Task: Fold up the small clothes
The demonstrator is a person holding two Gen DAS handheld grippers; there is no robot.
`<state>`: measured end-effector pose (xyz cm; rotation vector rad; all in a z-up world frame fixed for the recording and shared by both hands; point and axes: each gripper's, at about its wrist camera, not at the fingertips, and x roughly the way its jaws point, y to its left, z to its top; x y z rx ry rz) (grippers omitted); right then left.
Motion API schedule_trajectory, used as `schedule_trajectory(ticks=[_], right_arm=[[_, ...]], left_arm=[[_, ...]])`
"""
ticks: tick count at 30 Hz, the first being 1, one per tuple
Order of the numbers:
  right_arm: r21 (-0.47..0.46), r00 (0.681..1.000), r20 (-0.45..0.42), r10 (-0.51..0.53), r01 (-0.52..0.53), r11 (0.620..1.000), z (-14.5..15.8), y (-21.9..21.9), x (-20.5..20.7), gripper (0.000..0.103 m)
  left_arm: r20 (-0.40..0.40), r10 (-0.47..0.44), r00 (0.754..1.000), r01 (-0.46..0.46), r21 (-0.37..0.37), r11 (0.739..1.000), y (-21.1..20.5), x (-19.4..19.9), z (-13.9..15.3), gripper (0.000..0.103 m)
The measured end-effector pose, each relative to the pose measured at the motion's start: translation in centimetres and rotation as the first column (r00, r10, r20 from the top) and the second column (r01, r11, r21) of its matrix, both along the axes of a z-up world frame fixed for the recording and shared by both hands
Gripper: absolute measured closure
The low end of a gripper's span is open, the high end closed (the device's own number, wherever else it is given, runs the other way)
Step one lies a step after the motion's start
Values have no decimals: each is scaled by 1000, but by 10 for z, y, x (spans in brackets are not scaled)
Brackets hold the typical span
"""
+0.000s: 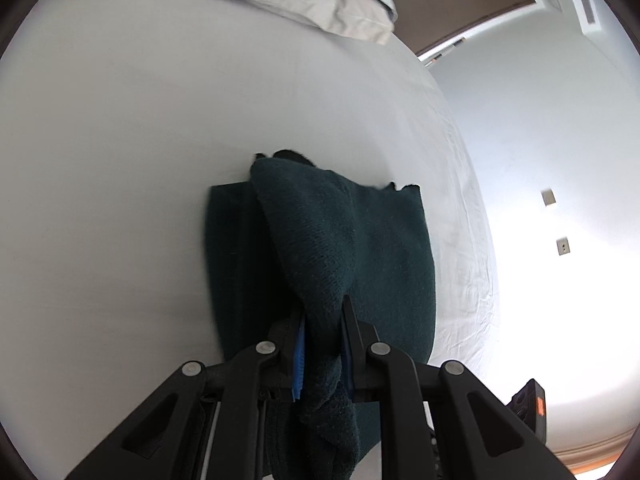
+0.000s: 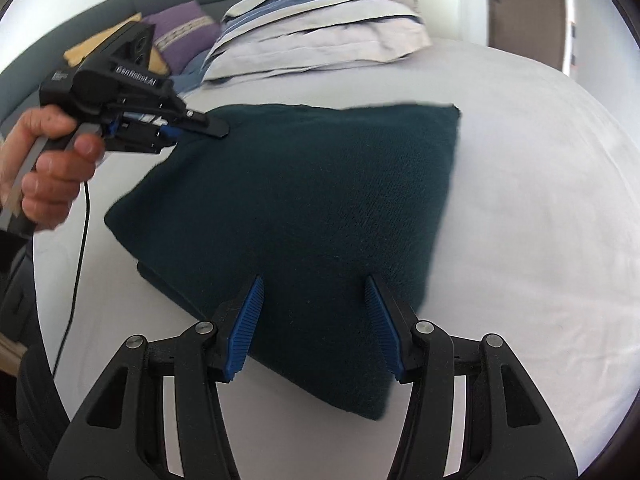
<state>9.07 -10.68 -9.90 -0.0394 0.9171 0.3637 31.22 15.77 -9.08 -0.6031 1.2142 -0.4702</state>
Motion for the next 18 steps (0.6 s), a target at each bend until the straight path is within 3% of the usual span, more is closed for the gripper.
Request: schedule_trajectory(ticks=[4,11,13,15,18], right_arm=[[-60,1000,-23,7,-9,998,-12,10,5,49],[-28,999,-42,8,-9,1000,-16,5,4,49],[3,999,-34,1,-1,1000,-8,1,2,49],[70,1000,-15,-22,23,997,2,-6,0,49],[199,998,6,-65,63,978,23,-29,4,49]], left_arm=[[-21,-2,1000,3,41,999,-3,-1,-22,87],[-36,56,998,-56,-20,998,6,-12,-46,82],[6,96,995,-96,37,995,10,-18,-35,81],[111,134,985,-151,162,975,9,-29,-10,81],[258,115,959,-179,241,954,-3,-50,29,81]])
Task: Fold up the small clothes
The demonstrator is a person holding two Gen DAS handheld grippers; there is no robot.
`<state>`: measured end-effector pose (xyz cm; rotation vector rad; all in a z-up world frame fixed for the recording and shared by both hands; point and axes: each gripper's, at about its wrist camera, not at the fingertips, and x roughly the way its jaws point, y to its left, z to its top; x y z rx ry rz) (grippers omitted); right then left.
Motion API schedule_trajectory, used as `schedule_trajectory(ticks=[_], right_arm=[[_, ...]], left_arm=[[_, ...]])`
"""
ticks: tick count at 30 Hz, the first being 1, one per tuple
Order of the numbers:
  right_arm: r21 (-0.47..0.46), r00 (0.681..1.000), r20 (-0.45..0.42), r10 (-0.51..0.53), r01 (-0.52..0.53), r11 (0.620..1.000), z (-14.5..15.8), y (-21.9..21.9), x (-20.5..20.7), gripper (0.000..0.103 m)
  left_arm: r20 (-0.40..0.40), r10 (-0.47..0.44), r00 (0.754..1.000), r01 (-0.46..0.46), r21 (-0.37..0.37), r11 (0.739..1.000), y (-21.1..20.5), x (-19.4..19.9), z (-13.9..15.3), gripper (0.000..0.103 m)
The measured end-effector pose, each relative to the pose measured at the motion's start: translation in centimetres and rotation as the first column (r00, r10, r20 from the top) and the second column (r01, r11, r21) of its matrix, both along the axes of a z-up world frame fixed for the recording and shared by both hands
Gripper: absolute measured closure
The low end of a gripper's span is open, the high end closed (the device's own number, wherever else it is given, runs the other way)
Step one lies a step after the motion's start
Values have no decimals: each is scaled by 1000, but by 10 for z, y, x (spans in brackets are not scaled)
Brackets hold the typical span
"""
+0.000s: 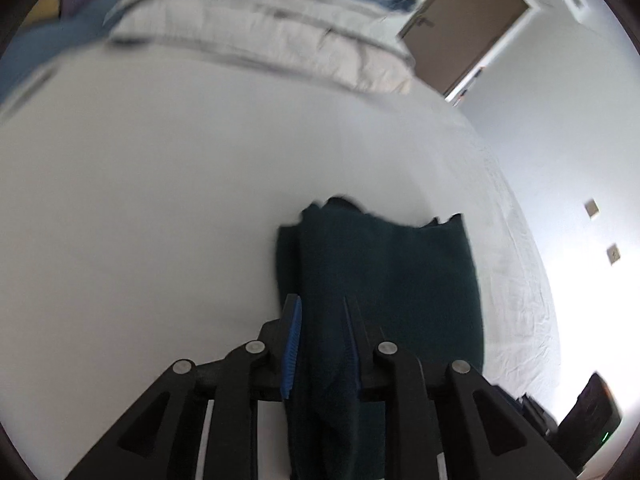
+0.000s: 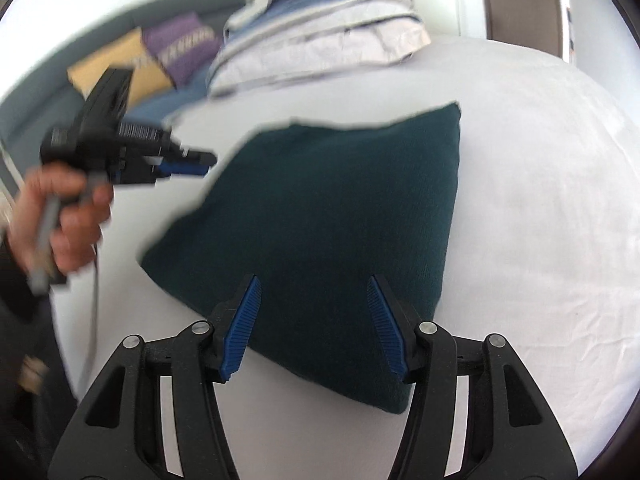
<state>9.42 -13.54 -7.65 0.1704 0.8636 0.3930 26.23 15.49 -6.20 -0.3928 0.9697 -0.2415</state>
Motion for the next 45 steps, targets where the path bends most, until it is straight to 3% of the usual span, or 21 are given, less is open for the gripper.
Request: schedule_trajectory(ticks=[3,5,7,9,10,14,19,24,26,30,35,38,41,43,45], right_arm=[[109,999,-28,-21,24,994,5,-9,10,49],[208,996,-83,-29,46,977,-1,-19,29,49],[271,987,-156,-28,70,960,-18,-28,37,49],[306,975,-217,-38,105,946,-35,-37,37,63],[347,969,-244,-35,121,930,-43,-46,36,66],[434,963,-268,-21,140,890,-49,-60,27,67],[548,961,-272,56,107,829,-54,-59,26,64],[516,920,-373,118,100,851,-95,-47,28,71],[525,914,-387,120,111,844,-94,-49,32,71],[465,933,-344,106,71,882,-65,-45,42,69],[526,958,-277,77,84,847,-28,-52,89,69],[547,951,-303,60,122,828,-33,-45,132,68],[545,925,-377,39,187,817,-55,-41,179,67],[550,902,-432,3,261,793,-75,-44,199,75],[528,889,-454,-56,320,787,-83,-48,214,93]], left_arm=[[82,-75,994,70,73,995,-41,-20,20,81],[92,-120,989,111,96,989,-51,-30,10,81],[31,-125,992,121,107,987,-60,-27,-17,81],[-21,-102,995,104,130,986,-62,-17,-41,84],[-31,-93,995,96,133,986,-57,-17,-53,96],[-17,-68,998,69,38,997,-39,-21,-67,97],[7,-77,997,76,82,994,-43,-20,-67,97],[11,-69,998,69,54,996,-37,-28,-74,97],[12,-68,998,68,35,997,-32,-32,-76,97],[14,-63,998,63,-4,998,-27,-30,-79,97],[17,-32,999,33,-60,998,-21,-31,-83,97],[16,-30,999,31,-76,997,-20,-29,-84,96],[22,-34,999,36,-95,995,-18,-27,-86,96],[27,-32,999,35,-101,994,-16,-30,-88,96],[33,-33,999,36,-106,994,-16,-30,-89,96]])
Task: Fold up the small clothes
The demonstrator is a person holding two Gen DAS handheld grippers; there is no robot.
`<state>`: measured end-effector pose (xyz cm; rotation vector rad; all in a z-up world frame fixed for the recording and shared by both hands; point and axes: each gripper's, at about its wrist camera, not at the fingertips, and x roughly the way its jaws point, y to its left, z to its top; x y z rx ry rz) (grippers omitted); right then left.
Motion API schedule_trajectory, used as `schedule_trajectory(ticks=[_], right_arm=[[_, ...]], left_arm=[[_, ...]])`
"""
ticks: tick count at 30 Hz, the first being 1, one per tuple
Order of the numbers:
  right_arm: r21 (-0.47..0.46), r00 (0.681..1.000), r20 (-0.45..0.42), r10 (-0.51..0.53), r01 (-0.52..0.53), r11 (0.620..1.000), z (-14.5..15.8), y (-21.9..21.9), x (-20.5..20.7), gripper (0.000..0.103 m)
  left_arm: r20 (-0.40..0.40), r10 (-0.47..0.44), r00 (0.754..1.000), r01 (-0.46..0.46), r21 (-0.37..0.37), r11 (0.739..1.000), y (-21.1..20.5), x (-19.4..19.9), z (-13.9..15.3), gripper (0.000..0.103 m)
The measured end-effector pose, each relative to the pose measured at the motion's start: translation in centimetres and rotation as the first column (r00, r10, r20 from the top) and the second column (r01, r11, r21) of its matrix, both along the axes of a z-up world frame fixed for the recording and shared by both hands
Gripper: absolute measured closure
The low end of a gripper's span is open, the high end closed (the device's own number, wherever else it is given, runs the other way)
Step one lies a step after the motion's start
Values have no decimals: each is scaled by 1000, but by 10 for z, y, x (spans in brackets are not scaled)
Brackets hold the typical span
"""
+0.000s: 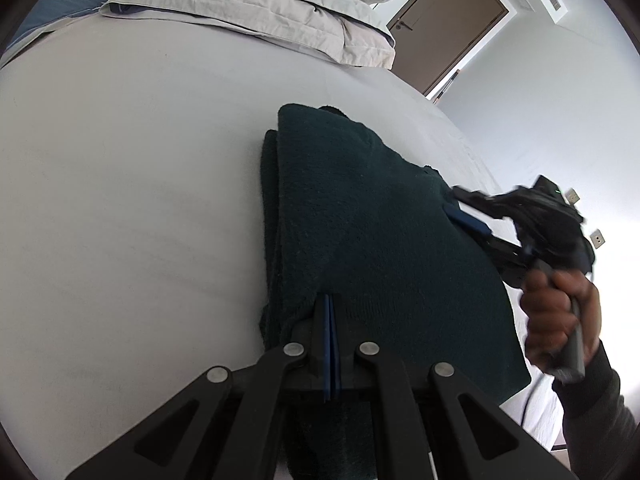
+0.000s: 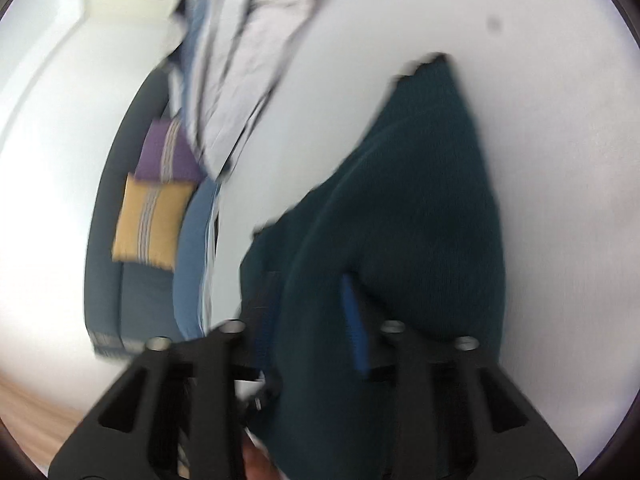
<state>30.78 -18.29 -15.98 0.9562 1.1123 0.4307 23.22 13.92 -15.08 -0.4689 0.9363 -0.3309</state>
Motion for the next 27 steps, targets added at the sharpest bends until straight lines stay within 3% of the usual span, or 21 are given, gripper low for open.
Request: schedule_trajectory(ticks=[3,5,7,9,12,15,17,19,22,27], right_arm=[[-101,999,-4,-39,38,994,-5,-7,14,96],[-111,998,-21,-63,60,992,-6,-15,17,95],[-118,997,12,-78,79,990,4,-21,12,87],[-79,995,73,-66,72,994,19,-18,3,66],[-19,994,107,36,-35,999,35,12,1,59],[-89,980,94,175,-167,982,35,61,11,58],[-149,978,57,200,-190,970,24,78,15,58],[-200,973,103,207,-183,962,21,83,11,61],[-212,965,151,216,-182,960,32,80,-10,61],[-46,941,251,227,-223,974,56,53,-101,57]], left_arm=[[6,-3,1000,4,-12,1000,2,2,-2,96],[0,-5,1000,5,-34,999,6,4,-3,96],[-5,-12,1000,12,-57,998,10,4,-3,96],[-5,-19,1000,19,-78,997,13,4,-4,96],[-1,-21,1000,21,-111,994,17,4,-6,96],[0,-17,1000,16,-149,989,20,4,-7,96],[-5,-15,1000,14,-162,987,21,6,-7,96],[-7,-17,1000,16,-156,988,21,5,-5,97],[-2,-19,1000,18,-133,991,18,3,-1,97],[3,-18,1000,18,-80,997,10,3,3,97]])
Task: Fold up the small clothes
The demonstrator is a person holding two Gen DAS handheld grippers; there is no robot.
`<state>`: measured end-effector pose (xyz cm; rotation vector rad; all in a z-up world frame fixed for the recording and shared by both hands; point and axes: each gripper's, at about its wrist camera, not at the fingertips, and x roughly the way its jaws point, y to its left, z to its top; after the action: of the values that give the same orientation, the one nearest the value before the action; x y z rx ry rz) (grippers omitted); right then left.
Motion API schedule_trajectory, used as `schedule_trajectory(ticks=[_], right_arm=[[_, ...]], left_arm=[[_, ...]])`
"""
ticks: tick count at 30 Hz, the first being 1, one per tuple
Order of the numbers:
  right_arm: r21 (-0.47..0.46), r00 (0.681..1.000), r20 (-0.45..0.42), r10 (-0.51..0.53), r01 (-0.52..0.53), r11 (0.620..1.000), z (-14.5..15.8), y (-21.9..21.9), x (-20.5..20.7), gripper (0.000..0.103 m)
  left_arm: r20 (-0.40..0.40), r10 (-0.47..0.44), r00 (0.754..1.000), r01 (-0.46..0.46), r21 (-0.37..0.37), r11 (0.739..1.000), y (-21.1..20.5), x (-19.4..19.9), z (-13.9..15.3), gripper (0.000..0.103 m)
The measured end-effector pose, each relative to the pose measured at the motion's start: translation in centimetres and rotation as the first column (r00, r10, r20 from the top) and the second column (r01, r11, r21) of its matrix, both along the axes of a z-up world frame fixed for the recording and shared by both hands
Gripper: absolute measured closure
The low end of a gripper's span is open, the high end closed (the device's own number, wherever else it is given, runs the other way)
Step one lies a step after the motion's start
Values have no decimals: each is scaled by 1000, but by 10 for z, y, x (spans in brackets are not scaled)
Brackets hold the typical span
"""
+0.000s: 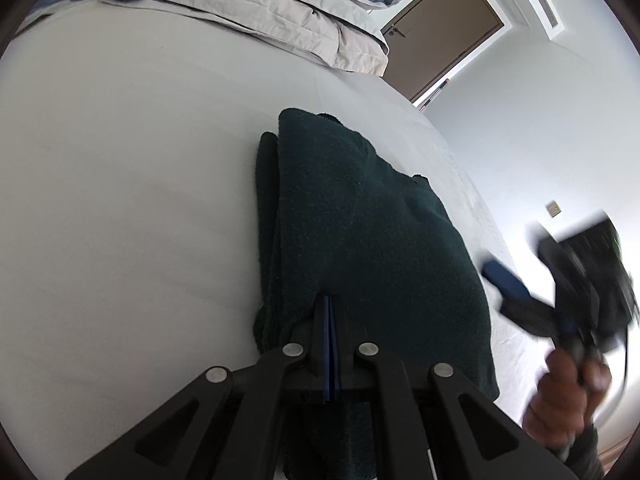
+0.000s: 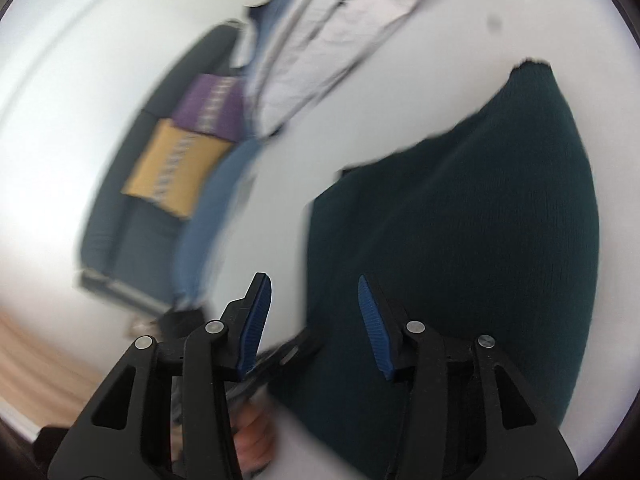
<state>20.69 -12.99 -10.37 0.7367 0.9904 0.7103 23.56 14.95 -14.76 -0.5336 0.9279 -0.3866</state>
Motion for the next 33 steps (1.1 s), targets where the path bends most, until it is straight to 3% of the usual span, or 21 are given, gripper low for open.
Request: schedule_trajectory(ticks=[2,4,6,9,12,13,14,15,16,18,20,22,30,33], right_arm=[[-2,999,-45,0,0,1000,-13,-8,-27,52],[-65,994,-112,5,-12,998,-41,-19,-52,53],[-56,994,-111,-10,3,998,-59,-32,-74,71],[3,985,-157,-75,76,997,-63,-61,-96,71],[-43,982,-126,-138,134,990,-48,-80,-113,69],[-48,983,-102,-154,150,988,-40,-85,-117,66],[-45,981,-81,-178,175,984,-30,-94,-119,58],[-49,977,-65,-201,198,979,-23,-102,-121,46],[-60,972,-44,-231,229,972,-16,-107,-120,42],[-59,969,-13,-248,247,967,-4,-113,-114,38],[-71,964,-30,-263,261,963,-2,-119,-103,38],[-73,963,-46,-267,263,962,-6,-125,-95,38],[-102,947,-167,-275,260,960,-51,-124,-30,37],[-77,947,-202,-250,239,968,-67,-123,-14,38]], left_arm=[[0,3,1000,-3,9,1000,-2,0,0,97],[-1,2,1000,-2,14,1000,-3,0,1,97],[5,-3,1000,3,31,1000,-6,-2,2,97],[16,-7,1000,6,64,998,-9,-5,4,97],[32,-14,999,12,71,997,-7,-6,15,93],[63,-10,998,5,82,997,-3,-10,26,82],[95,6,995,-16,101,995,1,-14,35,57],[116,29,993,-43,120,992,5,-17,40,43],[144,63,988,-83,138,987,12,-20,45,27],[126,108,986,-123,123,985,30,-16,41,27],[76,128,989,-132,60,989,43,-11,31,32],[25,107,994,-107,8,994,47,-5,22,34],[-84,11,996,-15,-47,999,26,6,4,36],[-116,-7,993,-9,-135,991,28,14,-3,36]])
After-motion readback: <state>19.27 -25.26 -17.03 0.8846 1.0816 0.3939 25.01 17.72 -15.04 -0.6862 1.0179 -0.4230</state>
